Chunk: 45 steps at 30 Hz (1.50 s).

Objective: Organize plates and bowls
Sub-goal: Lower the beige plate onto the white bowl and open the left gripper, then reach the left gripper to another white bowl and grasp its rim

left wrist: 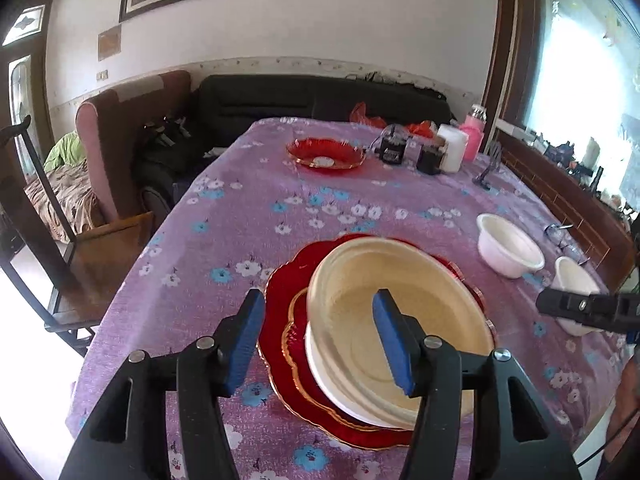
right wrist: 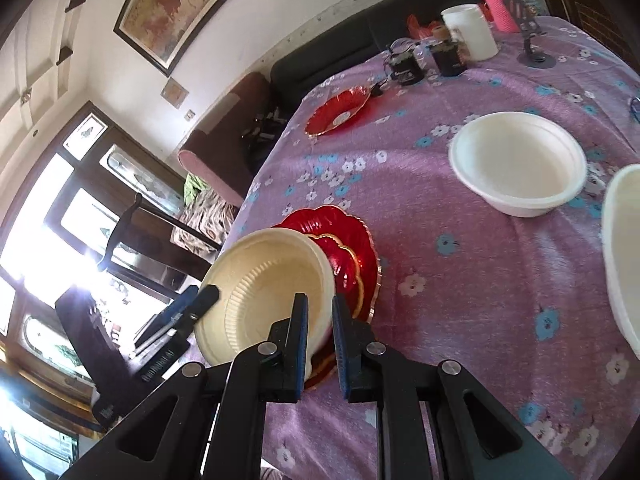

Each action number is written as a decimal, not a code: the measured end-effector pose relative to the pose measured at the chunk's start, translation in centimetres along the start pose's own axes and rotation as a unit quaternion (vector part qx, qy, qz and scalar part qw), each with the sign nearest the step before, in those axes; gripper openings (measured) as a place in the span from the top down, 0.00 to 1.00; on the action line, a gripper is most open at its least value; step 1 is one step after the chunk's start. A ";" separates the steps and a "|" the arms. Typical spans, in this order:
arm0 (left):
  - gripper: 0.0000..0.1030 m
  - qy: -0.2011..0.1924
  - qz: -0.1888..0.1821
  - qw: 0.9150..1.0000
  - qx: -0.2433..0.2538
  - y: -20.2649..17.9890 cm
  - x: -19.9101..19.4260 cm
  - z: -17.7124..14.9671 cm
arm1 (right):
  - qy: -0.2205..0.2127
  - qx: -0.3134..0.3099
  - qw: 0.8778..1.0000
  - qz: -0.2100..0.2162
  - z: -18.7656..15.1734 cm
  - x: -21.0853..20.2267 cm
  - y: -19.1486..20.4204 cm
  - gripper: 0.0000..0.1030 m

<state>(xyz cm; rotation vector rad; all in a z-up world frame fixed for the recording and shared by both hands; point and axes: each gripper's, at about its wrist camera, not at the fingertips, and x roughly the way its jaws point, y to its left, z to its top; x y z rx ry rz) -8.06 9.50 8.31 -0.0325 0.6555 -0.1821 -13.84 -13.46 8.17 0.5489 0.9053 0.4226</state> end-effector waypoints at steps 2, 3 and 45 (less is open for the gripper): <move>0.41 -0.009 -0.008 1.000 0.005 -0.7 -0.7 0.1 | -0.010 -0.013 1.000 -0.006 -0.7 -0.9 -0.5 0.87; 0.40 -0.012 -0.015 1.000 0.011 -1.3 -1.0 0.1 | -0.014 -0.018 1.000 -0.008 -1.1 -1.4 -0.7 0.87; 0.40 0.114 -0.187 0.962 0.166 -26.2 4.3 -2.2 | -0.145 0.151 0.970 -0.123 -6.0 -17.6 -21.1 0.69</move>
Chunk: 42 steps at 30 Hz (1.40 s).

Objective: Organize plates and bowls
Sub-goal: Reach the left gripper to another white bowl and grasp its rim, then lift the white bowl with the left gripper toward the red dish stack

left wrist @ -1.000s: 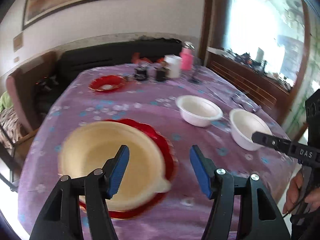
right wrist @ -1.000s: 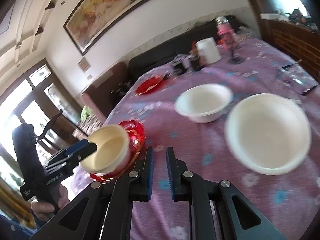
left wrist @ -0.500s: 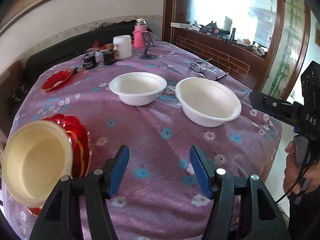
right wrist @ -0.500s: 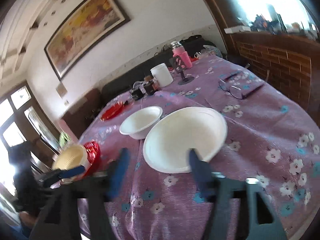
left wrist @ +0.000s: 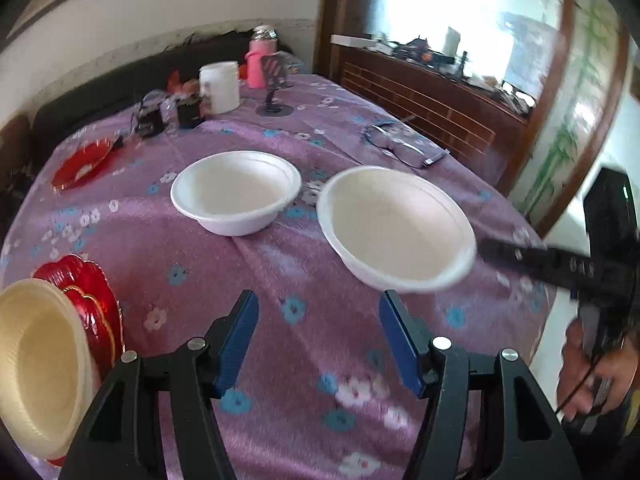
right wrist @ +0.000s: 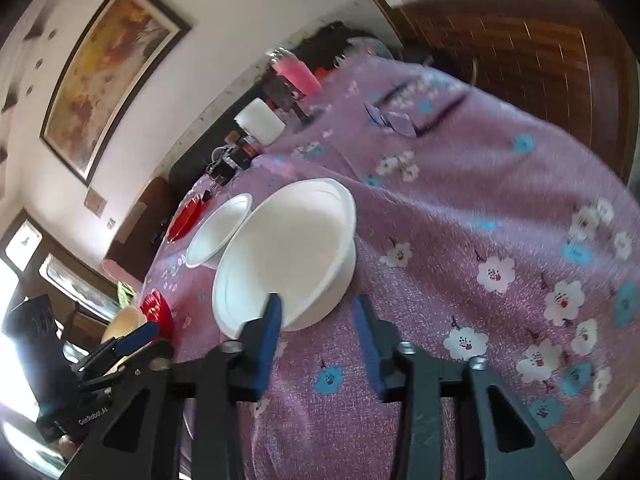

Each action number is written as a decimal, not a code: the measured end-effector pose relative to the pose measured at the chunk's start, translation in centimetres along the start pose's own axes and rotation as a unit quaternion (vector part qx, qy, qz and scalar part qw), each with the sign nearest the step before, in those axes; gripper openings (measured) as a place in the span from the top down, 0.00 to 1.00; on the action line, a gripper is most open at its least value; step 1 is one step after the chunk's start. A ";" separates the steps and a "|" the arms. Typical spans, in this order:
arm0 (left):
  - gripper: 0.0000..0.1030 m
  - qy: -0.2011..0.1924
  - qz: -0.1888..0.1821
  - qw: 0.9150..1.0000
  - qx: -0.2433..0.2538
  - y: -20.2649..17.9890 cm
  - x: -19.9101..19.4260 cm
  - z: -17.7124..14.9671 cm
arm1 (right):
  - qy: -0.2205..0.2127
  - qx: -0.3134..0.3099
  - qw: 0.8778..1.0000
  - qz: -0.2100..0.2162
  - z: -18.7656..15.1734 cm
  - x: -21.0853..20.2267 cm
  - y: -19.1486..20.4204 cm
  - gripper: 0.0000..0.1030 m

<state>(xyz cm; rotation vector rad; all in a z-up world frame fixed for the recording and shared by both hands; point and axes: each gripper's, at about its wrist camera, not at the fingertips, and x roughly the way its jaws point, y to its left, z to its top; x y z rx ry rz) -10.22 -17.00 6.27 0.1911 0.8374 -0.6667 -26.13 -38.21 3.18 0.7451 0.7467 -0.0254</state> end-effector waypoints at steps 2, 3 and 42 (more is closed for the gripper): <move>0.44 0.008 -0.023 0.999 -0.030 0.7 0.9 0.9 | -0.002 0.005 1.000 -0.001 0.4 0.1 -0.2 0.69; 0.51 0.011 -0.025 0.999 -0.039 0.9 1.2 1.3 | -0.004 0.008 1.000 -0.001 0.5 0.1 -0.2 0.69; 0.75 0.031 0.024 0.998 -0.050 4.2 0.1 -4.1 | 0.089 -0.053 0.994 0.026 -4.1 3.3 7.6 0.87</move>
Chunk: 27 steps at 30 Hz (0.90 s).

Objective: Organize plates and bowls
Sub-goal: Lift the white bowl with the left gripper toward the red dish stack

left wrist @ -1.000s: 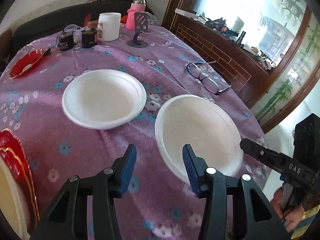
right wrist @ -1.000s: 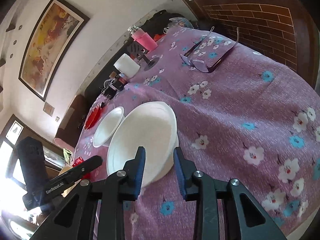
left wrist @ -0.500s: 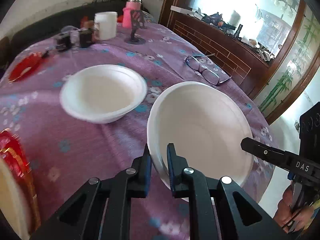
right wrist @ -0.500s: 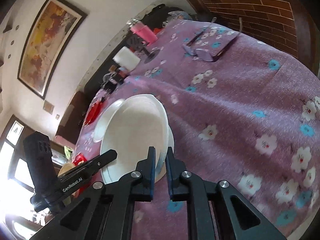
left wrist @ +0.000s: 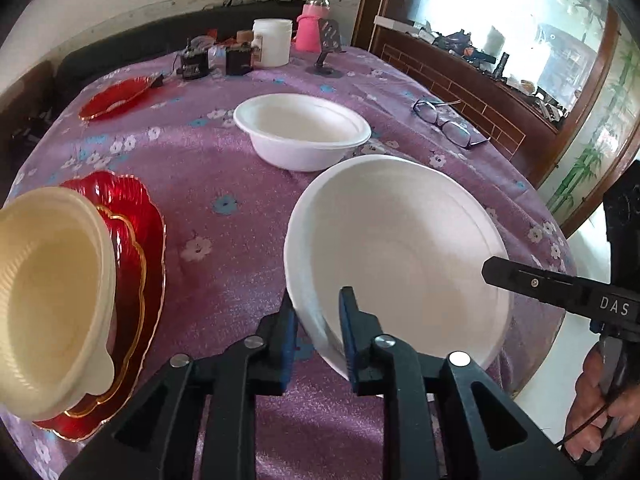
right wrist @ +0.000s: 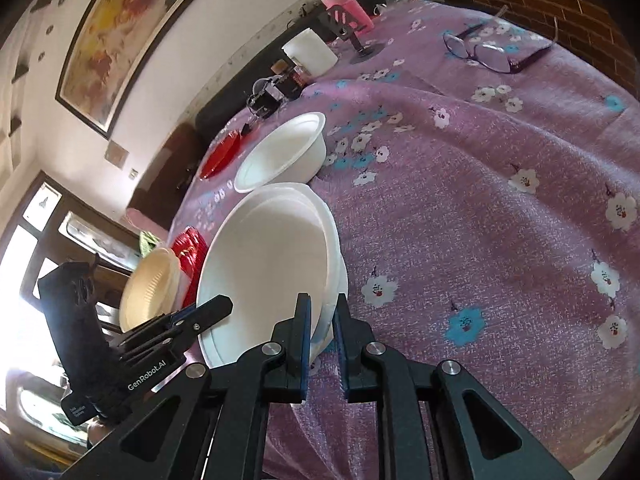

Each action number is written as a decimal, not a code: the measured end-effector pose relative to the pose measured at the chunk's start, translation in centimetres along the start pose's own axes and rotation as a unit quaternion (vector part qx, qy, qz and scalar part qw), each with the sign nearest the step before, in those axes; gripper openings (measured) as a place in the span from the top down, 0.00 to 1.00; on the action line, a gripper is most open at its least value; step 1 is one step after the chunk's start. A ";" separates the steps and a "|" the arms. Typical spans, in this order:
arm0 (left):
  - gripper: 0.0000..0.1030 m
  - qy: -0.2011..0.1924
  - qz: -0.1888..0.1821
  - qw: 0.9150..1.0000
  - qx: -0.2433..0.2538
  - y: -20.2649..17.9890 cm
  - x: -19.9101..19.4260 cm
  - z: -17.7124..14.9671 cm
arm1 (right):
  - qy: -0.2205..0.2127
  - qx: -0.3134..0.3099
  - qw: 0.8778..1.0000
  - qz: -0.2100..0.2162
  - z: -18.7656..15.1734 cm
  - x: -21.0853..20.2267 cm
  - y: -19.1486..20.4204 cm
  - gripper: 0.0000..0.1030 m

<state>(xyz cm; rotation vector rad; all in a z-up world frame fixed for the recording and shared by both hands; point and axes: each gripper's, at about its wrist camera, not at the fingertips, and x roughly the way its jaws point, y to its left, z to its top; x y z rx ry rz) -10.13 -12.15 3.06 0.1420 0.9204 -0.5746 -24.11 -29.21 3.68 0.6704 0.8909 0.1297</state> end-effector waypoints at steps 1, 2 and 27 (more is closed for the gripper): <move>0.72 -0.005 0.006 1.000 0.003 -0.1 0.0 0.1 | -0.003 -0.005 1.000 -0.001 0.0 -0.1 0.2 0.86; 0.68 -0.010 0.010 1.000 0.006 -0.2 0.0 0.1 | -0.003 -0.006 1.000 -0.004 0.0 -0.1 0.2 0.86; 0.79 -0.101 0.061 0.993 0.029 0.8 -4.9 0.0 | -0.036 -0.049 0.998 -0.005 0.5 -1.0 4.5 0.89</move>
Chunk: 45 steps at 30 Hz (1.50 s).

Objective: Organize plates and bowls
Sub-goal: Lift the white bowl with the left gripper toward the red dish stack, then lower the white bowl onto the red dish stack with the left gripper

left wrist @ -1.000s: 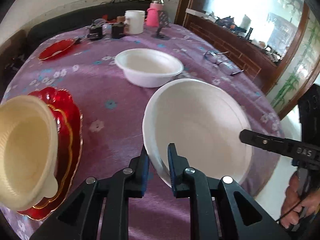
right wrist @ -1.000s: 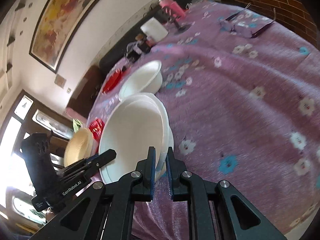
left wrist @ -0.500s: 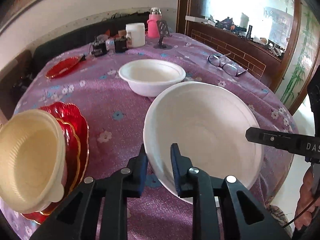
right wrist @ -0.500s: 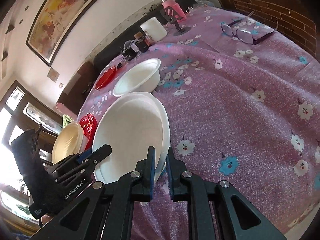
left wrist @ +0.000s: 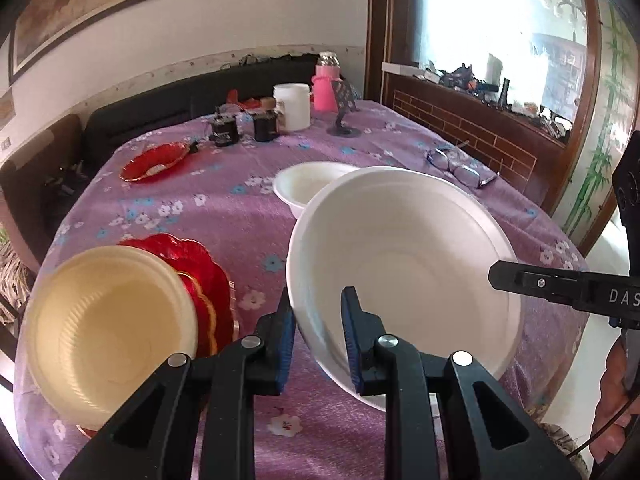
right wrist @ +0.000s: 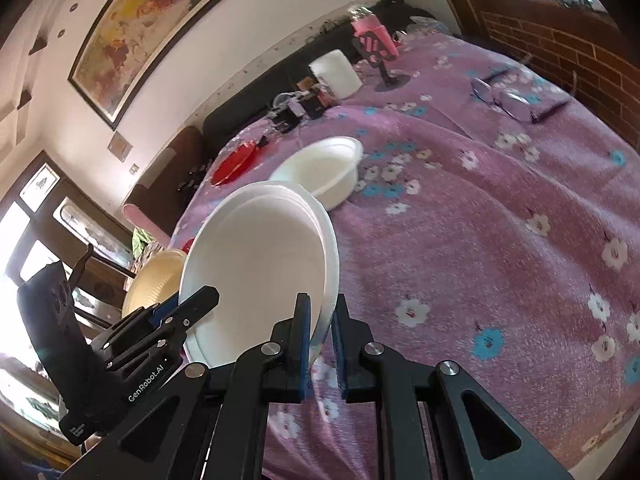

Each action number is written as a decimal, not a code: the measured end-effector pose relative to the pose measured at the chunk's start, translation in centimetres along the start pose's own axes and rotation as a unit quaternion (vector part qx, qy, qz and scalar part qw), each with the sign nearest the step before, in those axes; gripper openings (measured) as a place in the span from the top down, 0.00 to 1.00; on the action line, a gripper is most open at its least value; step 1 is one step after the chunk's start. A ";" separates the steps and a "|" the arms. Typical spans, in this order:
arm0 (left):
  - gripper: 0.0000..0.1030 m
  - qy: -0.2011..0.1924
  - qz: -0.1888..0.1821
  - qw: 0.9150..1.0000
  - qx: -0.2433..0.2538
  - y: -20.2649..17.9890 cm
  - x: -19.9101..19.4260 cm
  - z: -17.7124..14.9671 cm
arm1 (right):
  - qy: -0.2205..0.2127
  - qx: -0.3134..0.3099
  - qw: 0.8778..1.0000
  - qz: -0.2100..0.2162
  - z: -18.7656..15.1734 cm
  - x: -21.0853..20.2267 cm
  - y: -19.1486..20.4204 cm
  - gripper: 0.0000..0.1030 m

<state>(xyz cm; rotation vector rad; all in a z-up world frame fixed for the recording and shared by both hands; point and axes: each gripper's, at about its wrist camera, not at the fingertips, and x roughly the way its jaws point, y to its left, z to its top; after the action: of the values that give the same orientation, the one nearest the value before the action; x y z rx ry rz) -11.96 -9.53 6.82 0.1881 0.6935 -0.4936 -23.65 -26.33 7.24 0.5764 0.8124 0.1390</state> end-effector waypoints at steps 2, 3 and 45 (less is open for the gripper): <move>0.79 -0.005 0.002 1.000 -0.005 0.5 -0.5 0.1 | -0.003 -0.008 1.000 0.004 0.3 0.0 0.8 0.89; 0.79 -0.009 0.005 1.000 -0.006 0.8 -0.8 0.2 | -0.004 -0.012 1.000 0.006 0.4 0.0 1.2 0.88; 0.79 -0.026 0.113 0.985 -0.130 17.9 -5.9 -3.1 | 0.081 -0.121 0.986 0.080 0.9 10.6 17.8 0.88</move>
<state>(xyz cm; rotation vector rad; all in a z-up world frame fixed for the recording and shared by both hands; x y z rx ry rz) -8.74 9.23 8.37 0.0072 0.6685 -0.1868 -13.93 -8.27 10.45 0.4041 0.8906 0.4309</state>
